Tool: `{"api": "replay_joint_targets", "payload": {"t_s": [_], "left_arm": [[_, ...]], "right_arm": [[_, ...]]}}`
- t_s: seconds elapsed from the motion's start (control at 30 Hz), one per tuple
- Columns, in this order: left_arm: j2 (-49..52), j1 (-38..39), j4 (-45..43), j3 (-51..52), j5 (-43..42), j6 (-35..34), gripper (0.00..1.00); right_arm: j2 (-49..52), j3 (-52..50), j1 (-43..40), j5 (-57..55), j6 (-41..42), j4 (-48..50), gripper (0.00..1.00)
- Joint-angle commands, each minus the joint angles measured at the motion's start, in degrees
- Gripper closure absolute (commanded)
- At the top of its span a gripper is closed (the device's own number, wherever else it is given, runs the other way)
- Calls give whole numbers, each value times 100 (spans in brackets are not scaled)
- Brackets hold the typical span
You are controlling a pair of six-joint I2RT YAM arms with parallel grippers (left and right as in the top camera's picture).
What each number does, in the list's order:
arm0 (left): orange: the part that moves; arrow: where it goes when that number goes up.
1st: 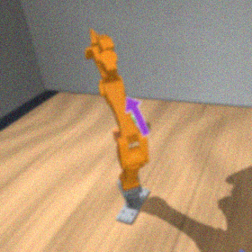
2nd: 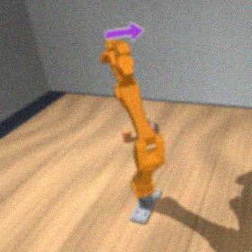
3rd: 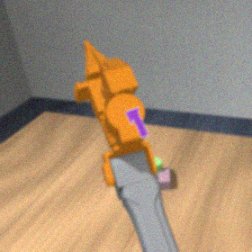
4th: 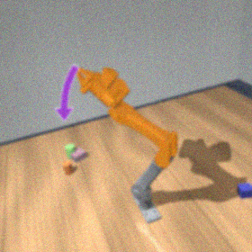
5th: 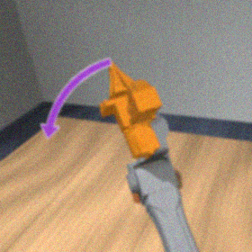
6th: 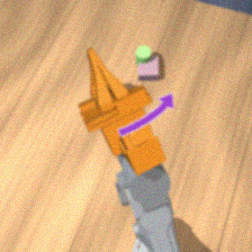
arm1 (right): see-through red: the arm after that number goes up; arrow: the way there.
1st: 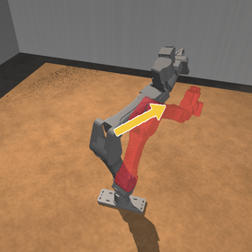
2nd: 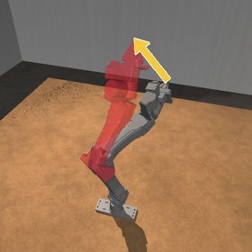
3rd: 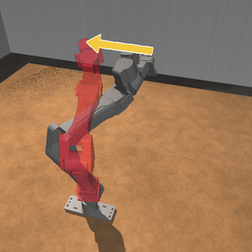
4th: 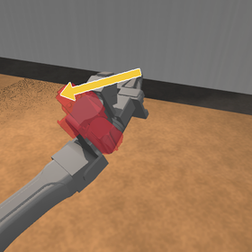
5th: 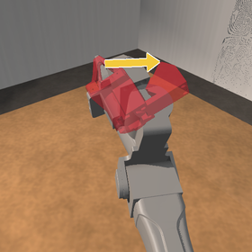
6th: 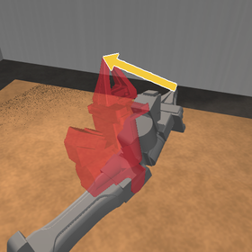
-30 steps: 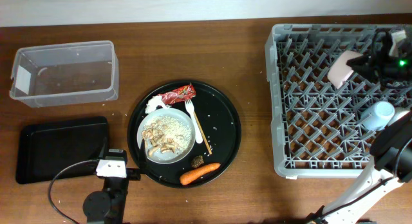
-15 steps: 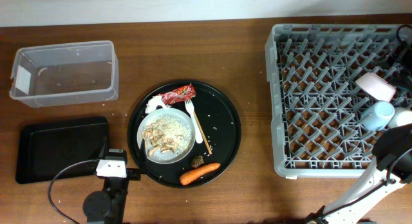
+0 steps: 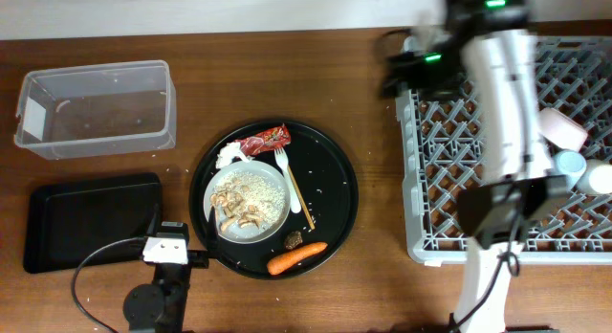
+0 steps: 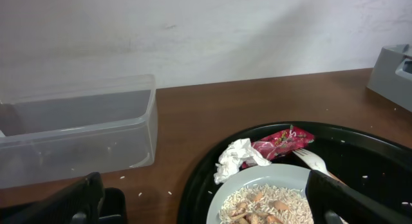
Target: Sort waste into correct bins and load items into the dishwasher rack
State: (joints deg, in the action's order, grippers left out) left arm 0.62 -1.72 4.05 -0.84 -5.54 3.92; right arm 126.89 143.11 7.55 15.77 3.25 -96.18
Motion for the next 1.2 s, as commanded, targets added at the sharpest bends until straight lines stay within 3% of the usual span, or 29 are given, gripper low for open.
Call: {"api": "replay_joint_targets", "payload": {"t_s": [0.0,0.2,0.43,0.6,0.77,0.83,0.93,1.03,1.17], "left_arm": [[-17,17,9,35,2,90,1],[-17,17,7,35,2,90,1],[-17,17,9,35,2,90,1],[-17,17,9,35,2,90,1],[-17,17,9,35,2,90,1],[-17,17,9,35,2,90,1],[-17,17,9,35,2,92,0],[-17,17,9,35,0,90,1],[-17,17,9,35,0,90,1]], "right_arm": [[-267,28,1191,-1392,396,90,1],[-267,-1084,2557,-1543,673,1272,1],[-267,-2664,2629,-833,673,2774,1],[-267,-2951,2612,-791,813,2914,1],[-267,-3042,2592,-1956,1381,2870,1],[-267,-3042,2393,-1939,1694,2889,1],[-337,-2968,1945,-691,1847,2817,1],[-376,-2776,1478,667,1097,2846,1],[-376,-2776,1060,953,940,2579,1]]}}
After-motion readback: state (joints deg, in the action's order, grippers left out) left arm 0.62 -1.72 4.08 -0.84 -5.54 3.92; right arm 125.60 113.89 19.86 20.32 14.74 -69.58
